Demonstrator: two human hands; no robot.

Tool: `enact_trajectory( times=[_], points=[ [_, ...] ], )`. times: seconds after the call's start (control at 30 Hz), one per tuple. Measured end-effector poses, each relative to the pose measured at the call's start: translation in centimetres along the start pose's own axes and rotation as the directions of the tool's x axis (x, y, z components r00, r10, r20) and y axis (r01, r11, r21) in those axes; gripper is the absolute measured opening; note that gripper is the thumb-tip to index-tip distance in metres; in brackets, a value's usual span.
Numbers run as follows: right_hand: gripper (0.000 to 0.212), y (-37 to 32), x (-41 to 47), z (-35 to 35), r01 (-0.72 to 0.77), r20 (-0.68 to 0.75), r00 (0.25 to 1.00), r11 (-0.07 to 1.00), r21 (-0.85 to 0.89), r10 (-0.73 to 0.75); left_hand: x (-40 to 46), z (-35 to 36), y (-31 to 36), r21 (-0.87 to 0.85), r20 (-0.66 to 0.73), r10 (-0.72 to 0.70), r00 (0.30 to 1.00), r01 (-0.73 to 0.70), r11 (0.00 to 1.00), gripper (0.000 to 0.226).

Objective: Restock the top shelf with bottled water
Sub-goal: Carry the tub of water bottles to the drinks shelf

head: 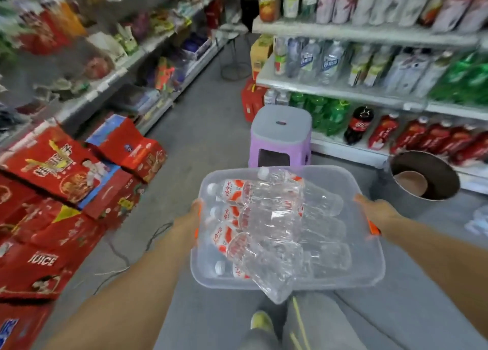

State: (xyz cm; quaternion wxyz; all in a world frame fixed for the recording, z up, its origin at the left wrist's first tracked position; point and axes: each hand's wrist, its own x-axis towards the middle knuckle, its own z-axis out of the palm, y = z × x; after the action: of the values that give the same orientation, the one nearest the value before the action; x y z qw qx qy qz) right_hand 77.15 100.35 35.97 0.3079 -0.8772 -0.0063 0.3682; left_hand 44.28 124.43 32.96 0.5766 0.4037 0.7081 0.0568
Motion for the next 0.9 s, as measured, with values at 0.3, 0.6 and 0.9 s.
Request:
enact_trajectory(
  times=[0.3, 0.6, 0.9],
  points=[
    [0.052, -10.6, 14.8, -2.2, -0.081, -0.035, 0.996, 0.99, 0.115, 0.086, 7.6, 10.7, 19.8, 0.151, 0.121, 0.02, 0.992, -0.039, 0.988, 0.059],
    [0.055, -21.2, 27.9, -3.3, -0.192, -0.092, 0.969, 0.937, 0.29, 0.227, 19.0, 19.0, 34.5, 0.211, 0.174, -0.023, 0.985, -0.015, 0.977, 0.069],
    [0.056, -30.8, 37.5, -1.1, -0.232, -0.152, 0.948, 0.932, 0.277, 0.281, 29.2, 24.7, 49.1, 0.321, 0.242, 0.037, 0.97, -0.116, 0.94, 0.059]
  ],
)
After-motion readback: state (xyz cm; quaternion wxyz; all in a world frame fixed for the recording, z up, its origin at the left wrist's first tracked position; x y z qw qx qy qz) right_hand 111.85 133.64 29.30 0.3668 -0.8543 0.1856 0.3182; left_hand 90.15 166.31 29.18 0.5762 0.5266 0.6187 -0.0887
